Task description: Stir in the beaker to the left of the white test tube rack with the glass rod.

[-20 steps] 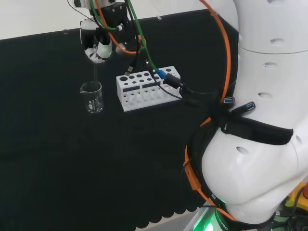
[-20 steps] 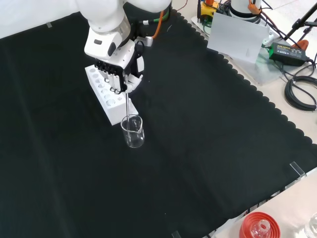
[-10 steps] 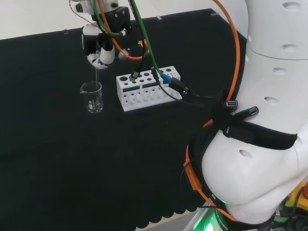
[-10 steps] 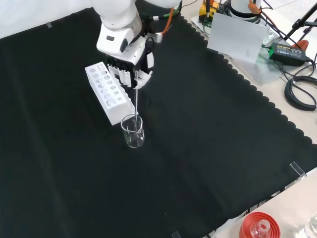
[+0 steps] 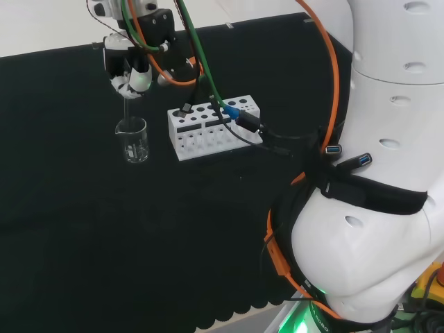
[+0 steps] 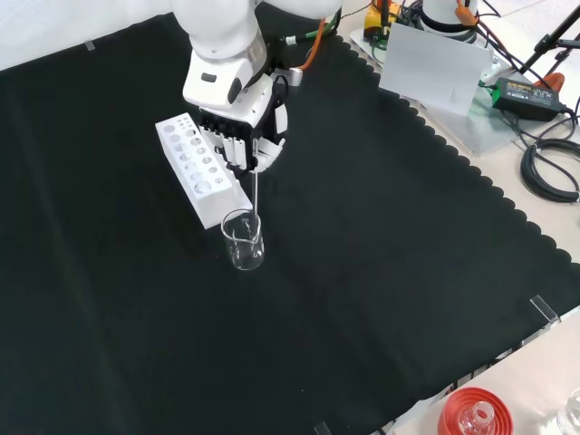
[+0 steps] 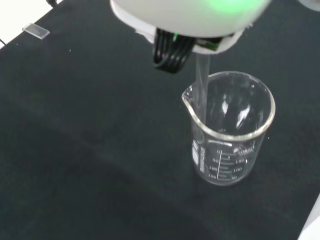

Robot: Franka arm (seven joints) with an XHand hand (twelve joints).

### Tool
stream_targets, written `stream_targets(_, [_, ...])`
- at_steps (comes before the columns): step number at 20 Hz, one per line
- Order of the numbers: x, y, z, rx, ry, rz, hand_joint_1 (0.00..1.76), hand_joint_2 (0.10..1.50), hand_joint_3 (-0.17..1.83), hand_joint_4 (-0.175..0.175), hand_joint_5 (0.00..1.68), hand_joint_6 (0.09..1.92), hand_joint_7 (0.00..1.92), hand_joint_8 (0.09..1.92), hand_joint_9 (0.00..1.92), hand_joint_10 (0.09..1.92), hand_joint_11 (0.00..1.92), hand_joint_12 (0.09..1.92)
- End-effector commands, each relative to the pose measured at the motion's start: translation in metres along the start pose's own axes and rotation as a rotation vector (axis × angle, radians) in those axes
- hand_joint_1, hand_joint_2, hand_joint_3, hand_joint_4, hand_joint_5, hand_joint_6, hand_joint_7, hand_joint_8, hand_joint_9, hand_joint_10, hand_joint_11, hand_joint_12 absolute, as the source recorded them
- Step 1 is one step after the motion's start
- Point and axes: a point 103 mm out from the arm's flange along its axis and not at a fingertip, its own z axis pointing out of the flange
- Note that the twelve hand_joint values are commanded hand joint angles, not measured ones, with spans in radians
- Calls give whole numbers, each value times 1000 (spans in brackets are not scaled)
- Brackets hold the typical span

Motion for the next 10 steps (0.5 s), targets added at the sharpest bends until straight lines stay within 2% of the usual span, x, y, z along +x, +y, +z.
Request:
stream_targets(1, [1, -5, -2, -10, -3, 9, 1314, 591, 856, -175, 1167, 910, 1226, 905, 1732, 554, 1611, 727])
stream_targets(10, [1, -21, -11, -23, -17, 13, 1314, 591, 855, -175, 1168, 910, 1226, 904, 1732, 553, 1611, 727])
